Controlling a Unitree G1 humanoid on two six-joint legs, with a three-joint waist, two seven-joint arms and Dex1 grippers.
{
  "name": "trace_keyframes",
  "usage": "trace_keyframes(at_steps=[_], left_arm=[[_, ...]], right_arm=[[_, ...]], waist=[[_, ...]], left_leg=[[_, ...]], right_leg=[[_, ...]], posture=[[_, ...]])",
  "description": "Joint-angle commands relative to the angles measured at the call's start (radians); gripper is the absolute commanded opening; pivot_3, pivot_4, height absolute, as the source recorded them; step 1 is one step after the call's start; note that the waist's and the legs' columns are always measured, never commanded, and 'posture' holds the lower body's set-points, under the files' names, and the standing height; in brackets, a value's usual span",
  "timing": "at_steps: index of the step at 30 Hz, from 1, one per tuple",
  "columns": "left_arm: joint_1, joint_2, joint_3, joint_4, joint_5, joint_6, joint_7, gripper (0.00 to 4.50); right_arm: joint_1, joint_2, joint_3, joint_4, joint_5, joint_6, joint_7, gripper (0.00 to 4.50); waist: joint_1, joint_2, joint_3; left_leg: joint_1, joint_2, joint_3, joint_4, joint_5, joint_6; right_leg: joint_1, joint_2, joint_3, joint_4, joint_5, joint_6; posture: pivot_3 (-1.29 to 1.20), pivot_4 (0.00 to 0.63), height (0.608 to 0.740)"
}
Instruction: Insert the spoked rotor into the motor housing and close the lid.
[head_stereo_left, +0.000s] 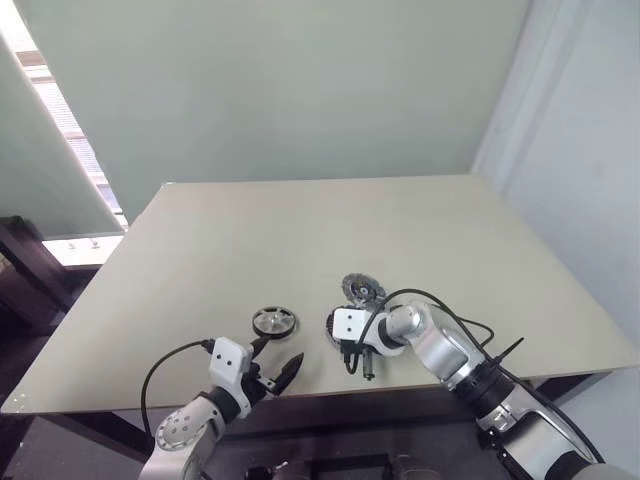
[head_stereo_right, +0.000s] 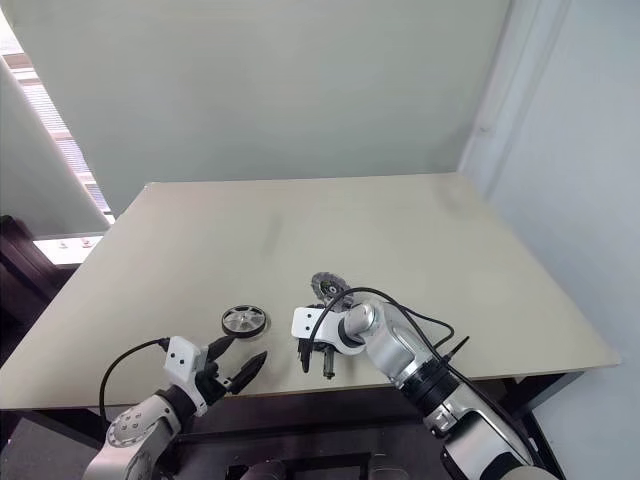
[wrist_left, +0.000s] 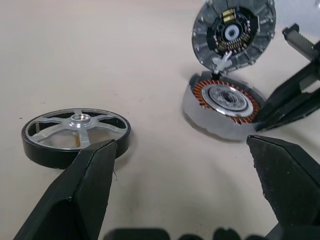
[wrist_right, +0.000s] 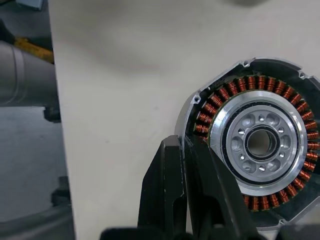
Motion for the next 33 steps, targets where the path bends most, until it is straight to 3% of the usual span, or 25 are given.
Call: trace_keyframes(at_steps=[1, 2, 4, 12, 21, 22, 24, 32, 33], left_arm=[[-0.007, -0.002, -0.003, -0.012, -0.008, -0.020, -0.001, 4.50], [-0.006, -0.002, -0.003, -0.011, -0.008, -0.021, -0.001, 4.50], [-0.003, -0.002, -0.003, -0.011, -0.008, -0.023, -0.001, 4.50], [0.008, -0.003, -0.001, -0.009, -0.008, -0.023, 0.000, 4.50], [0.025, -0.007, 0.003, -0.007, -0.013, -0.021, 0.004, 4.50], [0.025, -0.007, 0.003, -0.008, -0.013, -0.020, 0.003, 4.50], [0.025, -0.005, 0.003, -0.008, -0.014, -0.019, 0.001, 4.50], [0.017, -0.001, -0.001, -0.011, -0.012, -0.018, -0.004, 4.50], [0.017, 0.000, 0.000, -0.012, -0.013, -0.017, -0.005, 4.50]], right_arm=[[-0.024, -0.009, -0.002, -0.051, -0.003, -0.013, -0.016, 0.02], [-0.025, -0.011, 0.000, -0.048, -0.002, -0.020, -0.016, 0.02], [-0.026, -0.018, 0.008, -0.046, 0.002, -0.030, -0.006, 0.64], [-0.039, -0.010, -0.024, -0.064, 0.027, -0.018, -0.021, 3.43], [-0.043, 0.024, -0.152, -0.116, 0.137, 0.103, -0.071, 3.43], [-0.044, 0.034, -0.171, -0.105, 0.145, 0.115, -0.095, 3.27], [-0.042, 0.051, -0.199, -0.092, 0.161, 0.133, -0.136, 2.85], [-0.020, 0.092, -0.216, 0.007, 0.191, 0.135, -0.239, 0.03], [-0.020, 0.096, -0.217, 0.022, 0.192, 0.124, -0.251, 0.03]], waist=[[0.000, 0.000, 0.000], [0.000, 0.000, 0.000], [0.000, 0.000, 0.000], [0.000, 0.000, 0.000], [0.000, -0.001, 0.000], [0.000, -0.001, 0.000], [0.000, -0.001, 0.000], [0.000, -0.001, 0.000], [0.000, -0.001, 0.000]], left_leg=[[0.000, 0.000, 0.000, 0.000, 0.000, 0.000], [0.000, 0.000, 0.000, 0.000, 0.000, 0.000], [0.000, 0.000, 0.000, 0.000, 0.000, 0.000], [0.000, 0.000, 0.000, 0.000, 0.000, 0.000], [0.000, 0.000, 0.000, 0.000, 0.000, 0.000], [0.000, 0.000, 0.000, 0.000, 0.000, 0.000], [0.000, 0.000, 0.000, 0.000, 0.000, 0.000], [0.000, 0.000, 0.001, 0.000, 0.000, 0.000], [0.000, 0.000, 0.001, -0.001, 0.000, 0.000]], right_leg=[[0.000, 0.000, 0.000, 0.000, 0.000, 0.000], [0.000, 0.000, 0.000, 0.000, 0.000, 0.000], [-0.001, 0.000, 0.000, 0.000, 0.000, 0.000], [-0.001, 0.000, 0.000, 0.000, 0.000, 0.000], [-0.001, 0.000, 0.000, 0.000, 0.000, 0.000], [-0.002, 0.000, 0.000, 0.000, 0.000, 0.000], [-0.002, 0.000, 0.000, 0.000, 0.000, 0.000], [-0.002, 0.000, 0.000, 0.000, 0.000, 0.000], [-0.002, 0.000, 0.000, 0.000, 0.000, 0.000]], posture=[[0.00, 0.000, 0.740], [0.00, 0.000, 0.740], [0.00, 0.000, 0.740], [0.00, 0.000, 0.740], [0.00, 0.000, 0.740], [0.00, 0.000, 0.740], [0.00, 0.000, 0.740], [0.00, 0.000, 0.740], [0.00, 0.000, 0.740]])
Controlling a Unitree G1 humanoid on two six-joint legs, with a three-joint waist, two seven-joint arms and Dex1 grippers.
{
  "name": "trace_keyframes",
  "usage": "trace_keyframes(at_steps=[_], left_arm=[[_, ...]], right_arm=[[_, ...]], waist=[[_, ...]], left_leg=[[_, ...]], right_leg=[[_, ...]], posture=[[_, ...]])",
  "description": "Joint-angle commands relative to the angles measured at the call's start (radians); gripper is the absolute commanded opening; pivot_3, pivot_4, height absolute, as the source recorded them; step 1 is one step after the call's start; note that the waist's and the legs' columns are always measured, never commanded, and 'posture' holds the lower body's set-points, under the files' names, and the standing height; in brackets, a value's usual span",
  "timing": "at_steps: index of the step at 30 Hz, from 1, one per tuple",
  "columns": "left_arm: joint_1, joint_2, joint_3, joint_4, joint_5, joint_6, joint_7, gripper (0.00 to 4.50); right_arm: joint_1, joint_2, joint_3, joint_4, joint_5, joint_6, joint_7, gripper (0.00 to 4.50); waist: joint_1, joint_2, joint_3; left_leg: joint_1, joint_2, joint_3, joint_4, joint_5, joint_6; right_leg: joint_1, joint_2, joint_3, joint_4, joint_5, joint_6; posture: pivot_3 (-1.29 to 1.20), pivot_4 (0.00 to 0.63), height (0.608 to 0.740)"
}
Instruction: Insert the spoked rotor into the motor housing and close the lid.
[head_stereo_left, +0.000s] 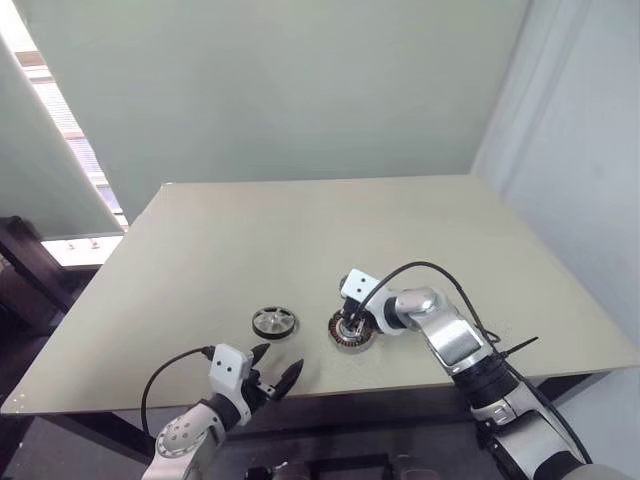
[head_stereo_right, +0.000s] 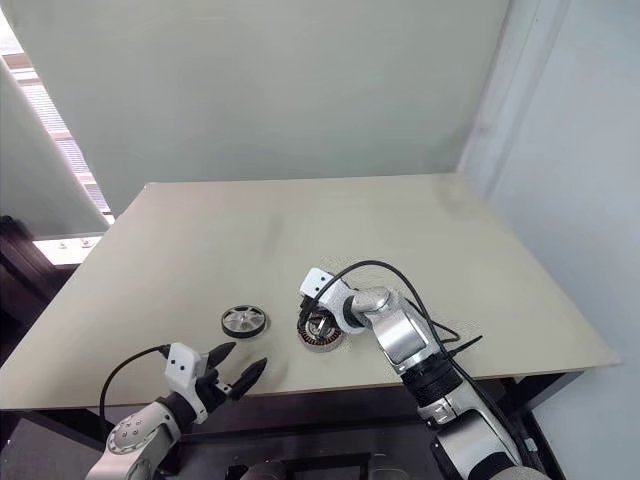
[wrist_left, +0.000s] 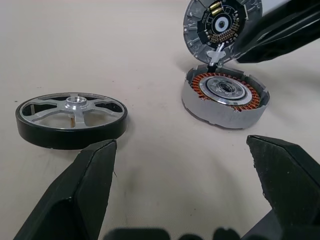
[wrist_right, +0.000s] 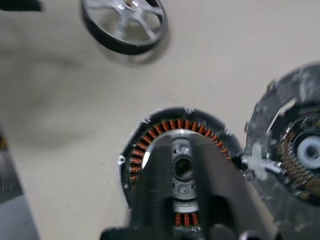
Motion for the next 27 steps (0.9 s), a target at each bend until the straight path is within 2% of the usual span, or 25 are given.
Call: trace_keyframes(at_steps=[1, 9, 15, 22, 27], left_arm=[[-0.010, 0.005, 0.004, -0.019, -0.013, -0.014, -0.004, 4.50], [-0.012, 0.009, 0.006, -0.021, -0.013, -0.012, -0.006, 4.50], [-0.006, 0.011, 0.007, -0.027, -0.012, -0.012, -0.005, 4.50], [0.011, 0.010, 0.010, -0.036, -0.018, -0.007, -0.003, 4.50], [0.022, -0.035, 0.051, -0.047, -0.085, 0.040, 0.043, 4.50]], right_arm=[[-0.017, 0.012, -0.017, 0.035, 0.014, -0.044, -0.045, 0.03], [-0.035, 0.052, -0.024, 0.193, 0.023, -0.146, -0.118, 0.03], [-0.028, 0.066, -0.016, 0.237, 0.020, -0.175, -0.128, 0.03], [-0.038, 0.052, -0.069, 0.128, 0.067, -0.122, -0.120, 0.03], [-0.024, 0.031, -0.085, 0.007, 0.118, -0.078, -0.087, 0.03]], waist=[[0.000, 0.000, 0.000], [0.000, 0.000, 0.000], [-0.001, -0.001, -0.001], [-0.001, -0.001, -0.001], [0.000, -0.001, -0.001]], left_leg=[[0.000, 0.000, 0.000, 0.000, 0.000, 0.000], [0.000, 0.000, 0.000, 0.000, 0.000, 0.000], [0.000, 0.000, 0.000, 0.000, 0.000, 0.000], [0.000, 0.001, 0.000, 0.000, 0.000, 0.000], [0.000, 0.000, 0.000, 0.000, 0.000, 0.000]], right_leg=[[0.000, 0.000, 0.000, 0.000, 0.000, 0.000], [0.000, 0.000, 0.000, 0.000, 0.000, 0.000], [0.000, 0.000, 0.000, 0.000, 0.000, -0.001], [-0.001, 0.000, 0.000, 0.000, 0.001, -0.002], [-0.001, 0.000, 0.000, 0.000, 0.001, -0.002]], posture=[[0.00, 0.000, 0.740], [0.00, 0.000, 0.740], [0.00, 0.000, 0.740], [0.00, 0.000, 0.740], [0.00, 0.000, 0.740]])
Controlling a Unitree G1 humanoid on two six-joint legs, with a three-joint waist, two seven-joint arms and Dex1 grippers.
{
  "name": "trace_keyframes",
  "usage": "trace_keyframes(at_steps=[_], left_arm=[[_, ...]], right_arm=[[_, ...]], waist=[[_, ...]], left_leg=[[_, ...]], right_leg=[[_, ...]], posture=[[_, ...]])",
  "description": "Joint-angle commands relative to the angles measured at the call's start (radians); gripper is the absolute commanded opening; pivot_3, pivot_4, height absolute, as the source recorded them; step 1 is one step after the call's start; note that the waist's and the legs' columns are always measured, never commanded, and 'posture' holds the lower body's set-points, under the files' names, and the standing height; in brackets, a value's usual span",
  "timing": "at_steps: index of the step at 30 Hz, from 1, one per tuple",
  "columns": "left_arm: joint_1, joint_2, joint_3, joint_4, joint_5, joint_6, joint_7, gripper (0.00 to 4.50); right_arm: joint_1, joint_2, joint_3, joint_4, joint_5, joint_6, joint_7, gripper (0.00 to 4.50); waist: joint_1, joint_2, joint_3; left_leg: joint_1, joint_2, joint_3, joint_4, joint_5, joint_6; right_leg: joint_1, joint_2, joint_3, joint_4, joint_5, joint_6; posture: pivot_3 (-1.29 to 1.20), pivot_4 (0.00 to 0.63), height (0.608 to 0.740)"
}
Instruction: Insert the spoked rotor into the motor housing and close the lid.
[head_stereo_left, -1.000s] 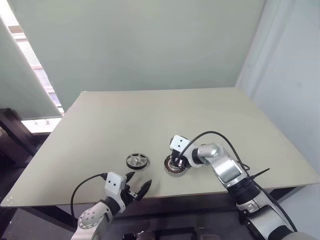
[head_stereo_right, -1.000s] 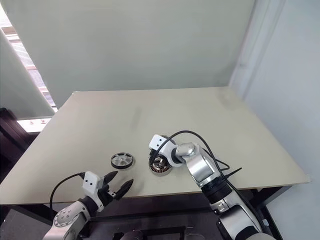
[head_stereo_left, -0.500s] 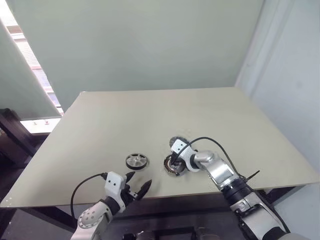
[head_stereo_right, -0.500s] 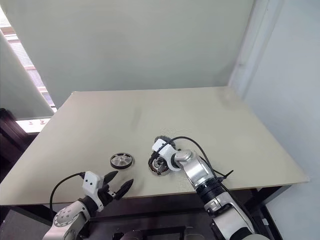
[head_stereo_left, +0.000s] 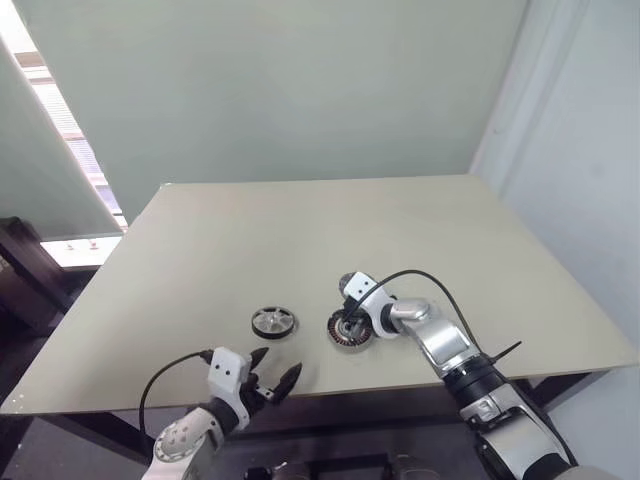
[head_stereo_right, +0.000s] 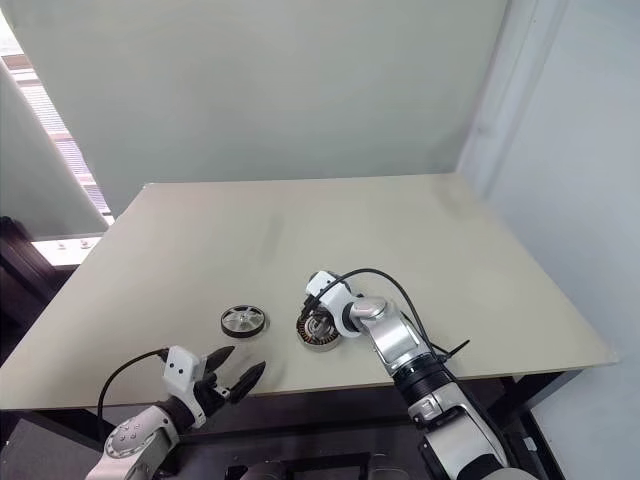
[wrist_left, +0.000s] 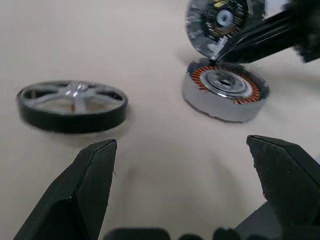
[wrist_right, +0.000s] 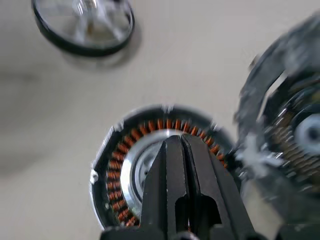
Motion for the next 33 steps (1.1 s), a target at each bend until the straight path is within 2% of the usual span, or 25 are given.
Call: trace_keyframes(at_steps=[1, 9, 19, 30, 33], left_arm=[[-0.004, -0.012, 0.036, -0.051, -0.055, 0.041, 0.033, 4.50], [-0.054, -0.130, 0.155, -0.047, -0.242, 0.270, 0.225, 4.50], [-0.218, -0.208, 0.212, 0.058, -0.277, 0.362, 0.384, 4.50], [-0.334, -0.277, 0.274, 0.161, -0.326, 0.384, 0.454, 4.50], [-0.352, -0.291, 0.294, 0.175, -0.346, 0.396, 0.477, 3.85]], right_arm=[[-0.015, -0.010, -0.020, -0.113, 0.041, 0.024, 0.026, 0.03], [0.083, -0.053, 0.013, -0.305, 0.075, 0.037, 0.043, 0.03], [0.158, -0.112, 0.029, -0.398, 0.085, 0.045, 0.036, 0.03], [0.248, -0.154, 0.031, -0.478, 0.096, 0.061, 0.019, 0.03], [0.253, -0.160, 0.026, -0.484, 0.099, 0.065, 0.012, 0.00]], waist=[[0.000, 0.000, 0.000], [0.001, -0.002, -0.001], [0.001, -0.004, -0.001], [0.001, -0.004, -0.001], [0.001, -0.005, -0.001]], left_leg=[[0.000, 0.000, 0.000, 0.000, 0.000, 0.000], [0.000, 0.000, -0.001, 0.000, 0.000, 0.001], [0.000, -0.001, -0.002, 0.002, 0.000, 0.000], [0.000, -0.002, -0.003, 0.001, 0.001, 0.001], [0.001, -0.002, -0.003, 0.003, 0.000, 0.000]], right_leg=[[0.000, 0.000, 0.000, 0.000, 0.000, 0.000], [0.000, 0.000, -0.001, 0.000, 0.000, 0.000], [0.001, 0.000, -0.001, -0.001, 0.000, 0.000], [0.003, 0.001, -0.001, -0.001, 0.000, 0.000], [0.004, 0.000, -0.001, -0.001, 0.000, 0.000]], posture=[[0.00, 0.000, 0.740], [0.00, 0.000, 0.740], [0.00, 0.000, 0.740], [0.00, 0.000, 0.740], [0.00, 0.000, 0.740]])
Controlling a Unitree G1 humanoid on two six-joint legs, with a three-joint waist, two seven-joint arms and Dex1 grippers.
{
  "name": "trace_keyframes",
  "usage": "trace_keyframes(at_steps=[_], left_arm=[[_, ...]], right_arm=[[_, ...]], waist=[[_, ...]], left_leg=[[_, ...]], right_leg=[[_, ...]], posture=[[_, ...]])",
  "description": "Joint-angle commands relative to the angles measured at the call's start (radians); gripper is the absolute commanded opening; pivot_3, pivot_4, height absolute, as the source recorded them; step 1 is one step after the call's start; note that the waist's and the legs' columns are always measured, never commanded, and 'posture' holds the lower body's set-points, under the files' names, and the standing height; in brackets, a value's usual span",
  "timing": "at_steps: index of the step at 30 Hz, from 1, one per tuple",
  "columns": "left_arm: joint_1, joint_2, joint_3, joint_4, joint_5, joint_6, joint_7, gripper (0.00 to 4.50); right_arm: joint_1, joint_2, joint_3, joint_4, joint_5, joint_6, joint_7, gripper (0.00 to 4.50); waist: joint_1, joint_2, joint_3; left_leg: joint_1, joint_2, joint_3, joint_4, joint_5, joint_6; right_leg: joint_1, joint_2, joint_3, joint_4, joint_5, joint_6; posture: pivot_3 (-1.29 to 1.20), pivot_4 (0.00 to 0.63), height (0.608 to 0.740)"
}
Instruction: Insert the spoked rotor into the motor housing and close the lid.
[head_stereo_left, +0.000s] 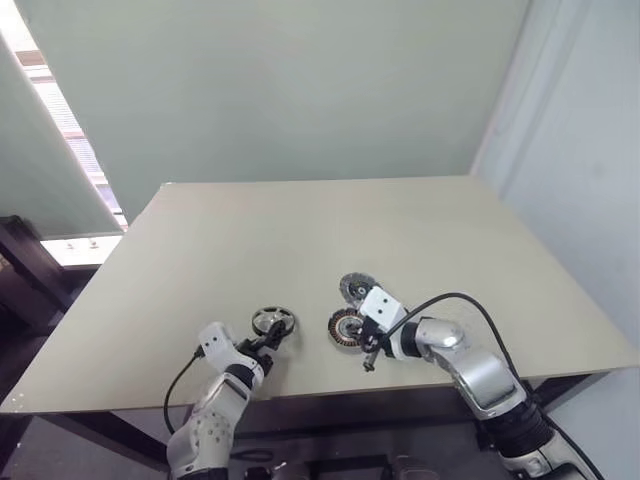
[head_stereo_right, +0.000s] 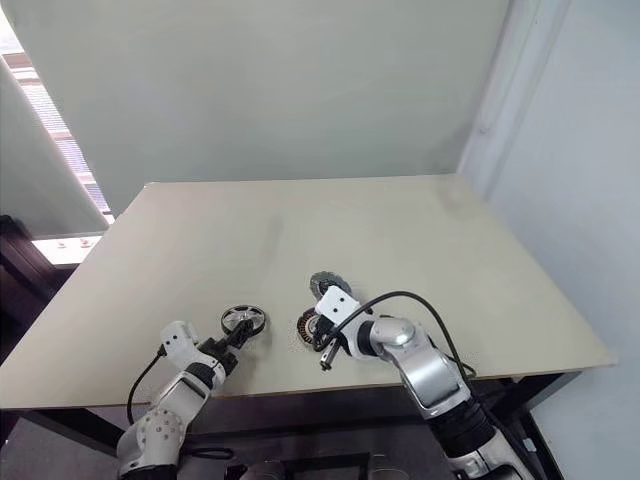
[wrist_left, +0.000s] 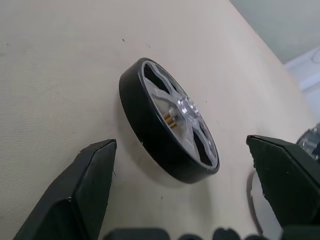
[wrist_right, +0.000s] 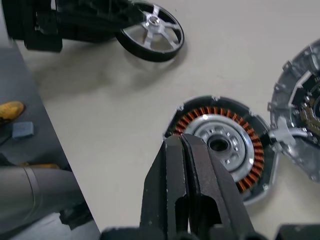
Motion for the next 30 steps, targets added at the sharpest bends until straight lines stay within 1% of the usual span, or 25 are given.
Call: trace_keyframes(at_steps=[1, 2, 3, 4, 5, 7, 8, 9, 14, 17, 18, 24, 30], left_arm=[[-0.033, -0.018, 0.027, 0.010, -0.040, 0.018, 0.032, 3.50], [-0.037, -0.020, 0.033, 0.014, -0.043, 0.023, 0.041, 3.10], [-0.040, -0.021, 0.036, 0.018, -0.043, 0.026, 0.048, 2.83], [-0.044, -0.025, 0.043, 0.024, -0.047, 0.027, 0.056, 2.44], [-0.048, -0.029, 0.051, 0.030, -0.052, 0.025, 0.066, 2.13], [-0.055, -0.038, 0.061, 0.038, -0.060, 0.013, 0.069, 1.35], [-0.058, -0.040, 0.065, 0.038, -0.063, 0.011, 0.068, 1.04], [-0.060, -0.043, 0.069, 0.037, -0.071, 0.012, 0.066, 0.92], [-0.054, -0.058, 0.092, 0.000, -0.148, 0.029, 0.046, 0.91], [-0.025, -0.053, 0.093, -0.059, -0.233, 0.084, 0.006, 0.62], [-0.012, -0.049, 0.091, -0.085, -0.274, 0.117, -0.006, 0.62], [0.044, -0.016, 0.036, -0.215, -0.412, 0.246, -0.051, 0.62], [0.035, -0.027, -0.015, -0.240, -0.499, 0.309, -0.043, 0.62]], right_arm=[[-0.004, -0.006, -0.017, -0.057, 0.017, 0.000, -0.013, 0.00], [-0.004, -0.008, -0.020, -0.058, 0.018, 0.002, -0.015, 0.00], [-0.004, -0.010, -0.022, -0.060, 0.019, 0.003, -0.017, 0.00], [-0.003, -0.014, -0.027, -0.060, 0.019, 0.004, -0.019, 0.00], [-0.002, -0.018, -0.032, -0.060, 0.021, 0.004, -0.020, 0.00], [0.001, -0.024, -0.040, -0.061, 0.025, 0.005, -0.023, 0.00], [0.002, -0.027, -0.041, -0.062, 0.027, 0.005, -0.024, 0.00], [0.005, -0.030, -0.042, -0.063, 0.028, 0.004, -0.024, 0.00], [0.016, -0.047, -0.050, -0.069, 0.033, 0.002, -0.026, 0.00], [0.022, -0.056, -0.056, -0.071, 0.035, 0.001, -0.030, 0.00], [0.024, -0.059, -0.059, -0.072, 0.035, 0.000, -0.032, 0.00], [0.034, -0.073, -0.075, -0.063, 0.041, -0.003, -0.044, 0.00], [0.039, -0.082, -0.081, -0.053, 0.042, -0.010, -0.057, 0.00]], waist=[[0.000, 0.000, 0.000], [0.000, -0.001, 0.000], [0.000, -0.001, 0.000], [0.000, -0.002, 0.000], [0.000, -0.002, 0.000], [0.000, -0.003, 0.000], [0.000, -0.004, 0.000], [0.000, -0.004, 0.000], [0.000, -0.006, 0.000], [0.000, -0.008, 0.000], [-0.001, -0.008, 0.000], [0.000, -0.010, 0.002], [0.000, -0.010, 0.002]], left_leg=[[0.000, 0.000, 0.000, 0.000, 0.000, 0.000], [0.000, 0.000, 0.000, 0.001, 0.000, 0.000], [0.000, 0.000, 0.000, 0.001, 0.000, 0.000], [0.000, 0.000, 0.000, 0.001, 0.000, 0.000], [0.000, 0.000, 0.000, 0.001, 0.000, 0.000], [0.000, 0.000, 0.000, 0.001, 0.000, 0.000], [0.000, 0.000, 0.000, 0.001, 0.000, 0.000], [0.000, 0.000, 0.000, 0.001, 0.000, 0.000], [0.000, 0.000, 0.000, 0.000, 0.000, 0.000], [0.000, 0.000, 0.000, 0.000, 0.000, 0.000], [0.000, 0.000, 0.000, -0.001, 0.000, 0.000], [-0.001, 0.000, 0.000, -0.001, 0.000, -0.001], [-0.001, 0.000, 0.000, -0.001, 0.000, -0.001]], right_leg=[[0.000, 0.000, 0.000, 0.000, 0.000, 0.000], [0.000, 0.000, 0.000, 0.000, 0.000, 0.000], [0.000, 0.000, 0.000, 0.000, 0.000, 0.000], [0.001, 0.000, 0.000, 0.000, 0.000, 0.000], [0.001, 0.000, 0.000, 0.000, 0.000, 0.000], [0.001, 0.000, 0.000, -0.001, 0.000, 0.000], [0.001, 0.000, 0.000, -0.001, 0.000, 0.000], [0.001, 0.000, 0.000, -0.001, 0.000, 0.000], [0.000, 0.000, 0.000, -0.001, 0.000, 0.000], [0.000, 0.000, 0.000, -0.001, 0.000, 0.000], [0.000, 0.000, 0.000, -0.001, 0.000, 0.000], [-0.001, -0.001, 0.000, -0.001, 0.000, 0.000], [-0.001, -0.001, 0.000, -0.004, 0.000, 0.000]], posture=[[0.00, 0.000, 0.740], [0.00, 0.000, 0.740], [0.00, 0.000, 0.740], [0.00, 0.000, 0.740], [0.00, 0.000, 0.740], [0.00, 0.000, 0.740], [0.00, 0.000, 0.740], [0.00, 0.000, 0.740], [0.00, 0.000, 0.740], [0.00, 0.000, 0.740], [0.00, 0.000, 0.740], [0.00, 0.000, 0.740], [0.00, 0.000, 0.740]])
